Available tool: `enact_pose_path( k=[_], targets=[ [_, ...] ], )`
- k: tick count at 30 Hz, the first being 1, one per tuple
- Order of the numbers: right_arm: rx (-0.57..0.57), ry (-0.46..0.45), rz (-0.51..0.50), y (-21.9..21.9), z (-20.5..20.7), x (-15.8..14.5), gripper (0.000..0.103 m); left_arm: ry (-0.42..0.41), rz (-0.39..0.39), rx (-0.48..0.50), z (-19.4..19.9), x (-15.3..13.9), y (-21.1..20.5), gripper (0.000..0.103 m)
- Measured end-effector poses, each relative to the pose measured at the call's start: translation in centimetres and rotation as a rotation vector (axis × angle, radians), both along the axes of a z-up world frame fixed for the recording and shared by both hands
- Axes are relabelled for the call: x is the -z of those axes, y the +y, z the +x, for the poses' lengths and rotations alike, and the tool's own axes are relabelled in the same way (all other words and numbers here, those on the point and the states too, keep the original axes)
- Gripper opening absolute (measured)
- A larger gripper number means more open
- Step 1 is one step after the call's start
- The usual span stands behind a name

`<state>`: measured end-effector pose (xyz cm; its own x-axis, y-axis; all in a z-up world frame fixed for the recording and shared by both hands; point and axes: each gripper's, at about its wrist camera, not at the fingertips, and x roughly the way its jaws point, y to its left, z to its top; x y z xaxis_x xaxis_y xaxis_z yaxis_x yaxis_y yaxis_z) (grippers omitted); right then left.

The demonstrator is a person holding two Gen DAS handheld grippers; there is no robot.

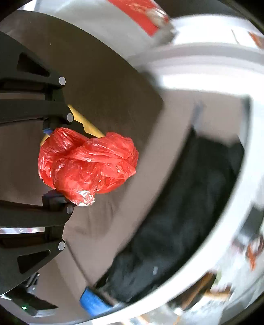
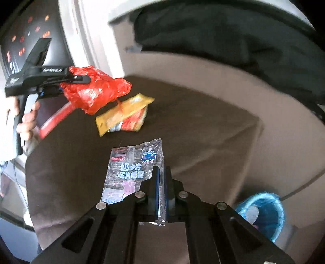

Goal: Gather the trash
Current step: 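Grasp the red plastic bag with the left tool while the right tool grasps the clear printed wrapper, then carry the red bag and printed wrapper over the bin and open both tools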

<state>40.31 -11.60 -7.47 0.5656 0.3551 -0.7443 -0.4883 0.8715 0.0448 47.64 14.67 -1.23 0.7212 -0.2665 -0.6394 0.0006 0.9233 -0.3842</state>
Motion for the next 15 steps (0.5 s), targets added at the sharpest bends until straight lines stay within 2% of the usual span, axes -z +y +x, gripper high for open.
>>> enact_pose_path(
  k=[4, 7, 12, 15],
  targets=[
    [0.076, -0.081, 0.053, -4.7, -0.7, -3.8, 0.003, -0.070, 0.072, 0.142, -0.6, -4.5, -9.8, 0.040],
    [0.154, -0.150, 0.049, -9.2, -1.2, -6.4, 0.003, -0.101, 0.109, 0.250, -0.6, -6.2, -17.1, 0.040],
    [0.304, -0.248, 0.011, -17.7, -2.9, -10.6, 0.003, -0.120, 0.137, 0.405, -0.7, -6.7, -27.4, 0.040],
    [0.374, -0.275, -0.023, -21.8, -3.6, -11.4, 0.003, -0.115, 0.129, 0.465, -0.3, -5.9, -32.5, 0.040]
  ],
)
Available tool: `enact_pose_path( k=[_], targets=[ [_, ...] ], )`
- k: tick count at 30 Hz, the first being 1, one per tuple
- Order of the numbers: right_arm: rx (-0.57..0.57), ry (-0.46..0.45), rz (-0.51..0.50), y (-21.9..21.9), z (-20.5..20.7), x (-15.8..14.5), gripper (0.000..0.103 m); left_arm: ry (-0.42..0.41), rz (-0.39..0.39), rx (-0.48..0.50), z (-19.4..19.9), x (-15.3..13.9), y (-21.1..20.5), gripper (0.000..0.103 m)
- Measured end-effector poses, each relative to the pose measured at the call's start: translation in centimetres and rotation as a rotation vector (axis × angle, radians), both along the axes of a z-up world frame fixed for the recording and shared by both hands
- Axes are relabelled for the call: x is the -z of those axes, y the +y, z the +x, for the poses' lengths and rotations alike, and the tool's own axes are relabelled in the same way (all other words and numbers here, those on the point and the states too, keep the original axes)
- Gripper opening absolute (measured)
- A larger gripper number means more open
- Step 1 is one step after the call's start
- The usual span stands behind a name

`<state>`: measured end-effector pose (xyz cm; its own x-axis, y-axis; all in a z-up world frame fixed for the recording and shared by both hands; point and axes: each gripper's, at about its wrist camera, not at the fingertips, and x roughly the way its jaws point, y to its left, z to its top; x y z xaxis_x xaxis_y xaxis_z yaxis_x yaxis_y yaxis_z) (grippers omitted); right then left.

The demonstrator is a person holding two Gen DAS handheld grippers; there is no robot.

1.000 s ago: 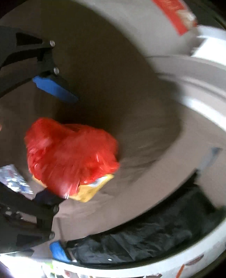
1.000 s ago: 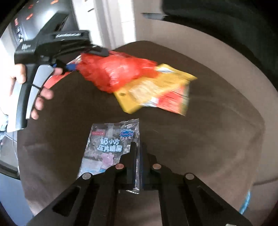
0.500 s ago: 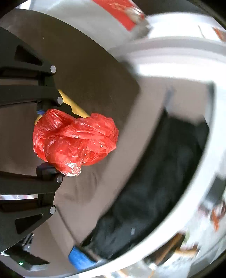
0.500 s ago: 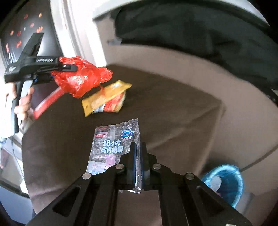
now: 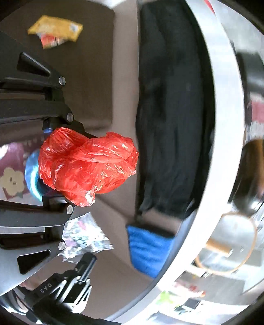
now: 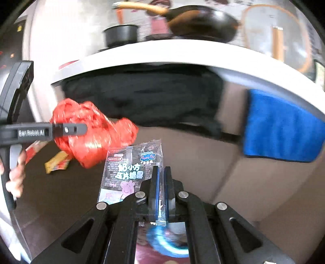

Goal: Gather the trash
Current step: 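Carry the red bag and printed wrapper over the bin and open both tools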

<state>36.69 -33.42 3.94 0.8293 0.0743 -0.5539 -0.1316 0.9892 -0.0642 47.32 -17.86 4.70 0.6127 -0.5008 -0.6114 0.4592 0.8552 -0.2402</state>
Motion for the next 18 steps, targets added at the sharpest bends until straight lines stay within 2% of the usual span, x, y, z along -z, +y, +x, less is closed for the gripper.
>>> enact_pose_path(
  k=[4, 8, 12, 18],
  targets=[
    [0.087, 0.009, -0.006, -4.8, -0.4, 0.7, 0.003, 0.017, 0.024, 0.058, -0.1, 2.9, -5.6, 0.041],
    [0.142, 0.051, 0.011, -7.7, 0.5, 3.1, 0.003, 0.108, 0.054, 0.106, 0.4, 7.1, -9.4, 0.041],
    [0.182, 0.124, 0.052, -10.3, 2.1, 6.9, 0.003, 0.208, 0.101, 0.135, 1.5, 12.0, -12.0, 0.041],
    [0.217, 0.280, 0.087, -12.2, 5.7, 14.7, 0.003, 0.404, 0.118, 0.156, 4.3, 20.2, -14.3, 0.042]
  ],
)
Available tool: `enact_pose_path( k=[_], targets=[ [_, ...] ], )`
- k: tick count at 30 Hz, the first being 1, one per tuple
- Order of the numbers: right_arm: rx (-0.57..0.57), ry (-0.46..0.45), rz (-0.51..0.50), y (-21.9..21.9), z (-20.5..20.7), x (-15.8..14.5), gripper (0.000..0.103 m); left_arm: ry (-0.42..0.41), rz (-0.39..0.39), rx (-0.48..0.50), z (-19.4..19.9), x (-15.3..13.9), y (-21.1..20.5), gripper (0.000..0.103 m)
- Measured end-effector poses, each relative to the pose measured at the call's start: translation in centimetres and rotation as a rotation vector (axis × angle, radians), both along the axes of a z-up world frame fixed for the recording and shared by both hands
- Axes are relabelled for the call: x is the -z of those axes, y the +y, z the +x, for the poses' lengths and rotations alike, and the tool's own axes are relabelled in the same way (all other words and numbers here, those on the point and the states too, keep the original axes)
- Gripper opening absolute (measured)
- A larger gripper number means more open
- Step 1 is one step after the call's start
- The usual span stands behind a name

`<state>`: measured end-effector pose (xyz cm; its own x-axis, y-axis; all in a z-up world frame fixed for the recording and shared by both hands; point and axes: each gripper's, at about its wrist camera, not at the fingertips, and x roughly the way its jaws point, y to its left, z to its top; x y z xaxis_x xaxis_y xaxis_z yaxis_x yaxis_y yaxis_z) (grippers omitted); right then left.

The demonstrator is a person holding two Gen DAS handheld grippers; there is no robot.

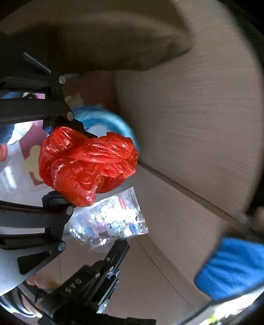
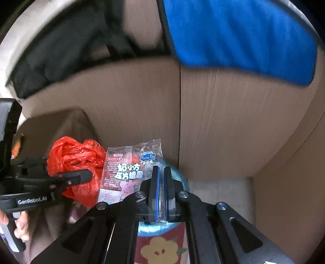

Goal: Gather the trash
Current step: 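Carry the red bag and printed wrapper over the bin and open both tools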

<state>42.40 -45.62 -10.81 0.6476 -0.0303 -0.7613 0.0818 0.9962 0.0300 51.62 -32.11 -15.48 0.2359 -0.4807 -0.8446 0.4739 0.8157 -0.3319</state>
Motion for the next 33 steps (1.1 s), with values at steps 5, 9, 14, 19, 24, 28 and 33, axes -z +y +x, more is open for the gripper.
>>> enact_pose_path(
  k=[5, 9, 14, 19, 24, 28, 33],
  targets=[
    [0.026, 0.131, 0.028, -0.9, 3.2, 6.7, 0.003, 0.131, 0.017, -0.020, 2.6, 5.3, -0.9, 0.044],
    [0.019, 0.188, 0.073, -1.4, 5.0, 10.0, 0.009, 0.152, 0.013, -0.030, 3.9, 6.7, -0.9, 0.050],
    [0.024, 0.193, 0.146, -1.9, 5.6, 11.3, 0.034, 0.170, -0.046, -0.037, 4.1, 7.0, 0.6, 0.054],
    [0.054, 0.167, 0.133, -2.2, 4.9, 10.6, 0.035, 0.055, 0.048, -0.030, 3.3, 5.7, 1.1, 0.070],
    [0.075, 0.118, 0.118, -1.8, 4.2, 8.5, 0.035, -0.006, 0.063, -0.030, 2.6, 3.7, 1.7, 0.073],
    [0.048, 0.097, 0.141, -1.2, 3.5, 6.8, 0.040, -0.026, 0.026, -0.056, 2.0, 1.3, 3.9, 0.073],
    [0.027, 0.082, 0.100, 0.5, 3.1, 4.9, 0.040, -0.060, -0.034, -0.086, 1.1, -3.1, 8.6, 0.073]
  ],
)
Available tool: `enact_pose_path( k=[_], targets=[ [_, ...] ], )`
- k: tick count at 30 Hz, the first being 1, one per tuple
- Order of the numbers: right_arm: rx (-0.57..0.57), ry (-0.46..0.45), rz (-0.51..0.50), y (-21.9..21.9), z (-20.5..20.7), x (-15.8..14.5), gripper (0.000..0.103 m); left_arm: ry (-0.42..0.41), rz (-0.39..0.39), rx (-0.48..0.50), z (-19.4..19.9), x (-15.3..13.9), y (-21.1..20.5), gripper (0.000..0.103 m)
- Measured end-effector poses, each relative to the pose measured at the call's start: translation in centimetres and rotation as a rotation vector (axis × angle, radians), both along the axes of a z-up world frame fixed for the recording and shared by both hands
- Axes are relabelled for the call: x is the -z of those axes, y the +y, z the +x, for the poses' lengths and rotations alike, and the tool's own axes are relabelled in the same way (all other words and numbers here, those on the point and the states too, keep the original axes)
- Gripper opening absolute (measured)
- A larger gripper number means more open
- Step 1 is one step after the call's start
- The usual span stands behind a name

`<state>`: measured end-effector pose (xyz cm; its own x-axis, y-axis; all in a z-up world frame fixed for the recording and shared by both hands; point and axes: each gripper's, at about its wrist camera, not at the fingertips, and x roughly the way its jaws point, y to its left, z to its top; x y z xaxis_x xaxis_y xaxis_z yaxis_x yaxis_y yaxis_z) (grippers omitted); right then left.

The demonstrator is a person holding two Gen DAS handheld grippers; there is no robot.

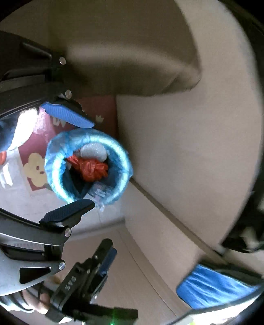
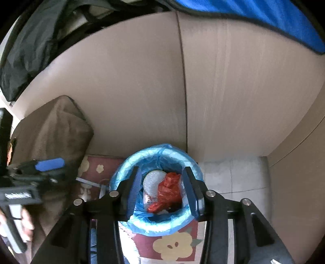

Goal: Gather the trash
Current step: 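Carry the red bag and printed wrapper over the bin and open both tools, then grasp the yellow snack packet with the left tool while the right tool grasps the red wrapper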

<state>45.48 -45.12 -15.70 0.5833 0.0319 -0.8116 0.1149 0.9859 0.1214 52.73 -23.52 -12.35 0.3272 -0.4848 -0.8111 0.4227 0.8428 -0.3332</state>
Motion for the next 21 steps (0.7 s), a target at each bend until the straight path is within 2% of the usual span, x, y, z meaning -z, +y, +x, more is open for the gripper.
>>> enact_pose_path(
  k=[5, 8, 10, 13, 17, 21],
  targets=[
    [-0.064, -0.065, -0.014, 4.5, -0.6, -2.7, 0.040, -0.140, 0.013, -0.087, -1.5, -4.7, 8.1, 0.073],
    [-0.132, -0.118, -0.015, 8.7, -0.6, -4.4, 0.040, -0.221, 0.065, -0.185, -1.9, -6.5, 15.0, 0.073],
    [-0.193, -0.154, -0.001, 12.5, -0.3, -5.5, 0.043, -0.256, 0.118, -0.242, -1.9, -6.7, 18.9, 0.073],
    [-0.286, -0.181, 0.012, 17.7, 0.5, -6.4, 0.053, -0.241, 0.148, -0.342, -1.2, -5.8, 25.7, 0.073],
    [-0.448, -0.163, 0.040, 26.2, 1.8, -6.3, 0.053, -0.198, 0.118, -0.471, -1.4, -4.4, 34.4, 0.073],
    [-0.616, -0.123, 0.063, 34.1, 3.4, -5.0, 0.053, -0.168, 0.095, -0.495, -2.9, -2.6, 40.2, 0.073]
  ],
)
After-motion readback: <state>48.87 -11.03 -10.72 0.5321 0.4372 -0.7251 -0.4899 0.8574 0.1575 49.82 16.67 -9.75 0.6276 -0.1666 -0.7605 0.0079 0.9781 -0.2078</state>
